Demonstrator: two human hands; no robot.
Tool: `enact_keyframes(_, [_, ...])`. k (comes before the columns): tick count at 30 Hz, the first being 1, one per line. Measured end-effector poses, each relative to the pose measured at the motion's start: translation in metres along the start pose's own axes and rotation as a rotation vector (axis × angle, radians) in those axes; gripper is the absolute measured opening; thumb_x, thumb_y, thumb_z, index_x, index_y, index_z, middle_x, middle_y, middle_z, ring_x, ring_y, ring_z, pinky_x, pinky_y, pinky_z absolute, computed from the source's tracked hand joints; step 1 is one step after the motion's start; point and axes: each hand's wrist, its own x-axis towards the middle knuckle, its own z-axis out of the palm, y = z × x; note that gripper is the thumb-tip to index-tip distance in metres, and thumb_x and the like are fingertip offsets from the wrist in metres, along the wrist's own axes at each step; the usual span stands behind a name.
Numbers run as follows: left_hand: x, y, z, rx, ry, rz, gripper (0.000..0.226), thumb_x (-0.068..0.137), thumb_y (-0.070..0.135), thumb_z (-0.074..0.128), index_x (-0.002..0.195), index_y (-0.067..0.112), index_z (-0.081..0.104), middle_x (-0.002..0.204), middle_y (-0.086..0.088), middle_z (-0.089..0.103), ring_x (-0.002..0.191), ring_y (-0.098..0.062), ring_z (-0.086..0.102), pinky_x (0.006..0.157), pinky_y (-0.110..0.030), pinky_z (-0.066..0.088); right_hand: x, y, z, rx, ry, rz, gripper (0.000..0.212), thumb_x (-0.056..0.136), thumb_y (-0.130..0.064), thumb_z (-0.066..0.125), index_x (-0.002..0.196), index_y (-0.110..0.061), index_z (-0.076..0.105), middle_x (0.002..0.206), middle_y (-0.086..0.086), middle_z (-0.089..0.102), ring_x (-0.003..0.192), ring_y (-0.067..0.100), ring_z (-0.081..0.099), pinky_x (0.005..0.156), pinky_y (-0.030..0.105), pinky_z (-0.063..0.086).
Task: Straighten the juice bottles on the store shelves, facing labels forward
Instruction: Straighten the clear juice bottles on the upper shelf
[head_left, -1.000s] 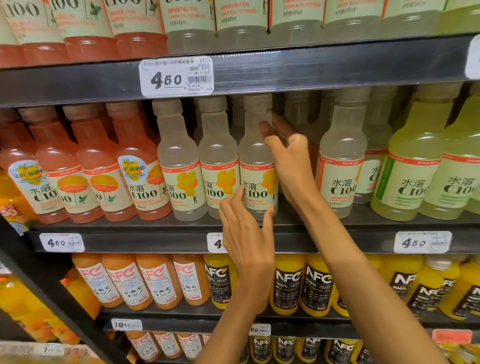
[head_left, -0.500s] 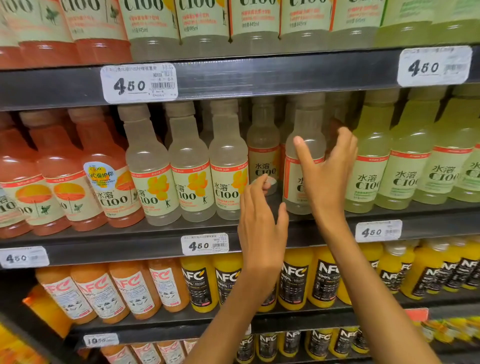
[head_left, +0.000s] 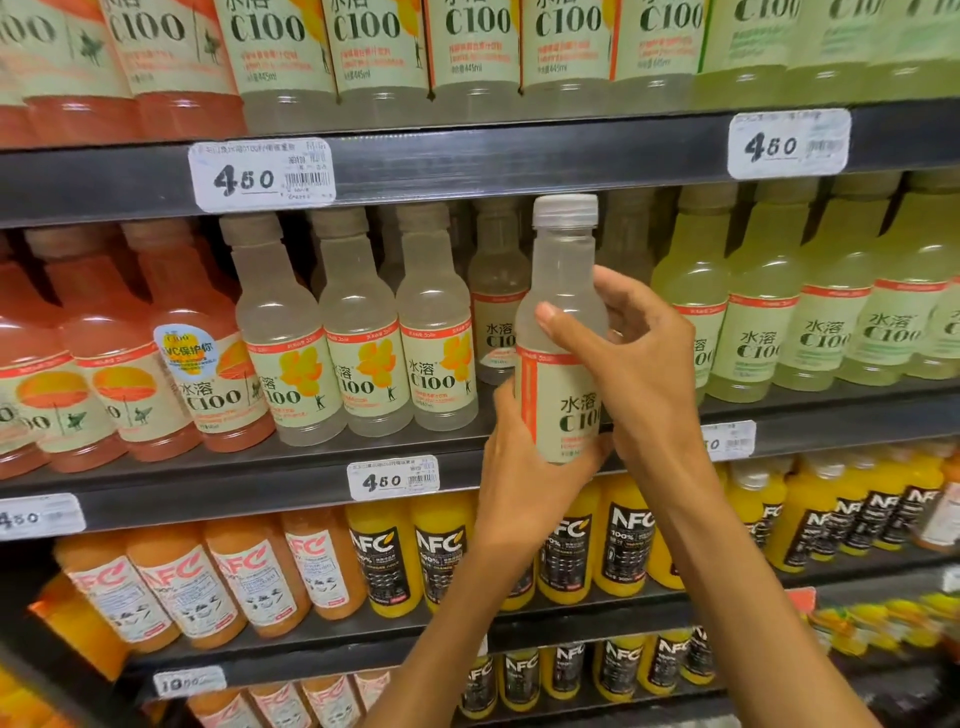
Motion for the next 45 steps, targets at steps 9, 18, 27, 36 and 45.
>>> enact_keyframes(9, [-0.053,0.018,-0.053,-0.376,-0.464,-0.128,0.052,0.063,0.044,0.070,0.112,0.029,0.058,0.104,0.006,0.072,0.097,-0.010,0.068,0.078,-0.020,0.053,0.005,-0.023,0.002,0.479,-0.414,0.437,0.042,0.086,-0.042,0.051,0.115,-0.011,0.055,0.093,0.006,0.074,0.088,0.021,0.071,0.072,0.032,0.058])
enact_keyframes(18, [-0.083,0.011,-0.049,-0.398,-0.238,-0.153,0.045,0.072,0.048,0.069,0.112,0.028,0.060,0.100,0.002,0.073,0.093,-0.013,0.069,0.074,-0.022,0.054,-0.031,-0.021,0.007,0.197,-0.231,0.315,0.025,0.092,-0.043,0.056,0.102,-0.021,0.058,0.085,-0.001,0.074,0.082,0.018,0.072,0.068,0.029,0.058])
enact_keyframes(27, [-0.093,0.014,-0.030,-0.814,-0.499,-0.275,0.062,0.079,0.062,0.059,0.125,0.020,0.061,0.112,-0.016,0.067,0.094,-0.026,0.068,0.082,-0.042,0.055,-0.022,-0.022,-0.017,0.694,-0.471,0.577,0.047,0.096,-0.051,0.038,0.111,-0.009,0.052,0.080,0.007,0.065,0.075,0.021,0.068,0.072,0.035,0.056])
enact_keyframes(36, [-0.100,0.018,0.028,-0.468,-0.253,-0.281,0.050,0.073,0.071,0.054,0.111,0.040,0.065,0.105,0.004,0.073,0.094,-0.011,0.070,0.069,-0.020,0.055,-0.005,-0.014,-0.070,0.447,-0.422,0.516,0.036,0.093,-0.043,0.051,0.114,-0.013,0.055,0.083,0.007,0.074,0.085,0.022,0.072,0.064,0.030,0.057])
enact_keyframes(45, [-0.107,0.030,0.073,-0.904,-0.366,-0.388,0.075,0.084,0.067,0.040,0.125,0.007,0.058,0.103,-0.019,0.068,0.089,-0.028,0.068,0.075,-0.038,0.056,0.003,-0.006,-0.092,0.818,-0.609,0.701,0.038,0.090,-0.046,0.047,0.105,-0.012,0.050,0.072,0.005,0.060,0.066,0.019,0.064,0.069,0.033,0.056])
